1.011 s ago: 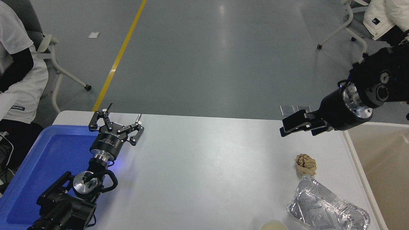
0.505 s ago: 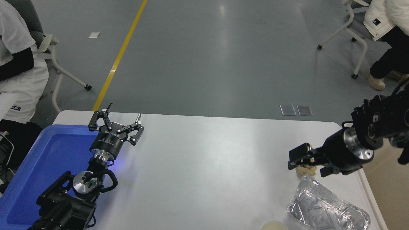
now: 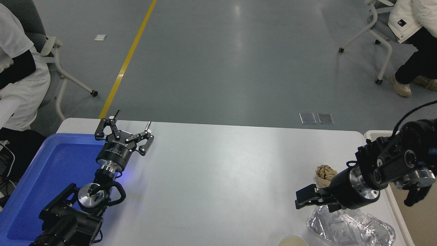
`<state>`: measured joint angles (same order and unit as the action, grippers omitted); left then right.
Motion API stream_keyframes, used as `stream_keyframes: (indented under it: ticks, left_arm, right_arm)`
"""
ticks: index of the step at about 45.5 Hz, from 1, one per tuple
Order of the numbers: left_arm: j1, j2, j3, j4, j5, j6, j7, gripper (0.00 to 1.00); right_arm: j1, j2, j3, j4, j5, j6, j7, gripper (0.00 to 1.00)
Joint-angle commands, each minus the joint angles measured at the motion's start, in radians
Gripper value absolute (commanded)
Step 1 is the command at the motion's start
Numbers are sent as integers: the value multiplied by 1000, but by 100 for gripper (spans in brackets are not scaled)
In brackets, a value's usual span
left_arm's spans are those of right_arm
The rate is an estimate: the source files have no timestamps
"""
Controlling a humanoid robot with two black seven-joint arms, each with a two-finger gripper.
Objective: Pick up paper cup place in dustbin
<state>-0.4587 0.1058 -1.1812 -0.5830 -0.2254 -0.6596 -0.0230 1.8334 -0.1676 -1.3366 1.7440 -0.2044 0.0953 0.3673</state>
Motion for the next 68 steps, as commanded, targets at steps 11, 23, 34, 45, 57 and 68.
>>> stream_keyframes:
  ticks: [11,23,34,45,57,68]
  left_arm:
    - [0,0,0,0,0,0,0,99]
    - [0,0,0,0,0,0,0,99]
    - [0,0,0,0,0,0,0,99]
    - [0,0,0,0,0,0,0,99]
    - [0,0,0,0,0,0,0,99]
    - [0,0,0,0,0,0,0,99]
  right_arm:
    - [-121,59,42,-1,-41,-95,-2,100]
    - [-201,56,36,-17,-43,-227,-1,100]
    - [-252,49,28,-17,-104,-279,-1,98]
    - [-309,49,24,-30,-127,-328,-1,98]
    - [-356,49,16,-57,-132,-419,-1,83]
    - [-359,49,-49,-58,-176,-465,1,0]
